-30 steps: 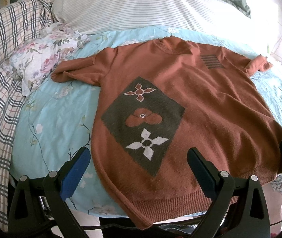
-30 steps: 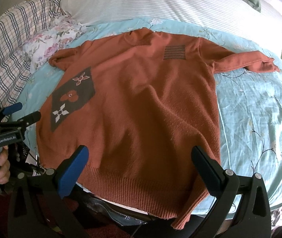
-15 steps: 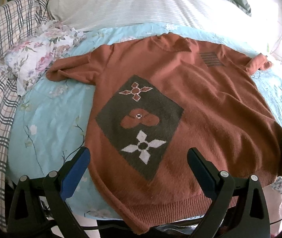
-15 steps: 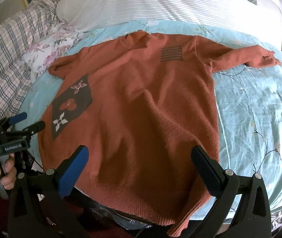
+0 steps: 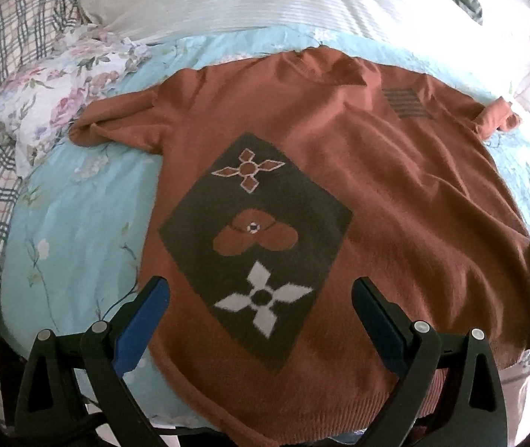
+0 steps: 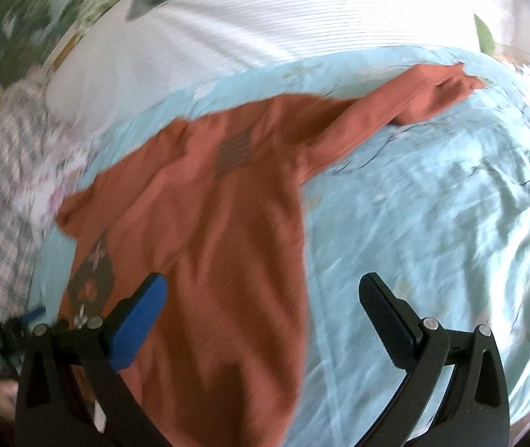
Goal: Fold small clothes
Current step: 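Grasp the sweater sleeve cuff with the right gripper and lift it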
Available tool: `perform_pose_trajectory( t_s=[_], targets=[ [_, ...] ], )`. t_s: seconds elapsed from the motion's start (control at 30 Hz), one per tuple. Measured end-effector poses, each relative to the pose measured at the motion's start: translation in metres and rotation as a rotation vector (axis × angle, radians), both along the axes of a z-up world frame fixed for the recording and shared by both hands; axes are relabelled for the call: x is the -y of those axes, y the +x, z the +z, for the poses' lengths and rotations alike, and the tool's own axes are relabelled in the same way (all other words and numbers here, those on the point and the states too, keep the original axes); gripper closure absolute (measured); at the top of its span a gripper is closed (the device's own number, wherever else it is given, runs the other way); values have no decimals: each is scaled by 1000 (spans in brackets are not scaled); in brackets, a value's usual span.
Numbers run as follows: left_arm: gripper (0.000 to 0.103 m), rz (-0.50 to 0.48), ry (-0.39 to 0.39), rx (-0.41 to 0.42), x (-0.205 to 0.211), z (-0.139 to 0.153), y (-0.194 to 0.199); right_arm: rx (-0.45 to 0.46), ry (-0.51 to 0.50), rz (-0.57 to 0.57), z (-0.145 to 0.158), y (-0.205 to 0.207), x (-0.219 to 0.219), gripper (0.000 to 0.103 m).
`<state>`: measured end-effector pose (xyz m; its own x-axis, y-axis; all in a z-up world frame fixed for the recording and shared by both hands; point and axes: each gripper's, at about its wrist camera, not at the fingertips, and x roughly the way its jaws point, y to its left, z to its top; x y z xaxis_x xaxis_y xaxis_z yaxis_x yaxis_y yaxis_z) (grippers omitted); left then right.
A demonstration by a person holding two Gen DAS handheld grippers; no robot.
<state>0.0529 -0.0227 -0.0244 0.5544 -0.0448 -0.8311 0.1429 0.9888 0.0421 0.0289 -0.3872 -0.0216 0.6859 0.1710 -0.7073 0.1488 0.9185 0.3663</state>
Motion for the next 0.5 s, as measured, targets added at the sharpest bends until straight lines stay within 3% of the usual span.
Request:
perform_pose_trajectory(
  t_s=[0.1, 0.2, 0.3, 0.5],
  targets=[
    [4, -7, -1, -7, 4, -2, 13, 36, 67, -81, 0, 20, 42, 3],
    [4, -2, -3, -4, 7, -3, 24, 74, 87, -146, 0, 40, 77, 18],
    [4, 0, -9, 3, 11, -4, 37, 90, 85, -249, 1, 67, 121, 24],
    [4, -19, 3, -31, 27, -16, 56, 105, 92, -449, -3, 134, 220, 28]
  ],
)
